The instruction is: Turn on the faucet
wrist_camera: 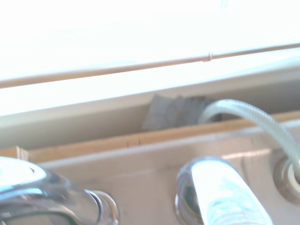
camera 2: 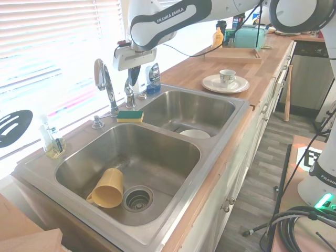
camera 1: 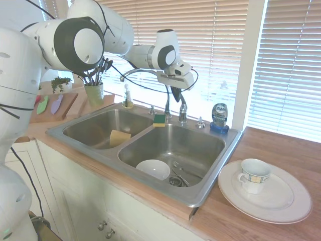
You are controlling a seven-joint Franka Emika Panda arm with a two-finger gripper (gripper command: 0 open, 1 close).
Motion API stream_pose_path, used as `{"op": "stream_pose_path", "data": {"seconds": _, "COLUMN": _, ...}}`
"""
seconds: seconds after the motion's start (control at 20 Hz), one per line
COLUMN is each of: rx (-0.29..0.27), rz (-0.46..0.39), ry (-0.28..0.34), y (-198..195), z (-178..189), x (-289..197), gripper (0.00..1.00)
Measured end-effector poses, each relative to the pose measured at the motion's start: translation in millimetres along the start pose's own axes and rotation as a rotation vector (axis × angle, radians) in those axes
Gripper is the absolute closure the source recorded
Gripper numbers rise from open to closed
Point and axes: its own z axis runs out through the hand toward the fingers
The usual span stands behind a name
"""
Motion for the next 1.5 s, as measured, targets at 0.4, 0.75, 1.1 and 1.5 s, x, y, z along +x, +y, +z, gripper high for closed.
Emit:
{"op": "stream_pose_path", "data": {"seconds": 0.4, "rx": 0.031, "rz": 0.007, "ry": 0.018, "y": -2.0, "z": -7.8, "x": -3.4, "gripper": 1.00}}
{"op": "stream_pose_path", "data": {"seconds": 0.75, "rx": -0.112, "rz": 0.010, "ry": -0.072, "y": 16.7, "z": 9.8, "x": -12.8, "gripper": 1.00}}
{"op": "stream_pose_path", "data": {"seconds": 1.1, "rx": -0.217, "rz": 0.031, "ry": -0.151, "y": 48.1, "z": 25.6, "x": -21.5, "gripper": 1.00}}
{"op": "stream_pose_path", "data": {"seconds": 1.5, "rx": -0.239, "rz": 0.028, "ry": -0.191, "y": 115.9, "z": -34.9, "x": -44.3, "gripper": 1.00}}
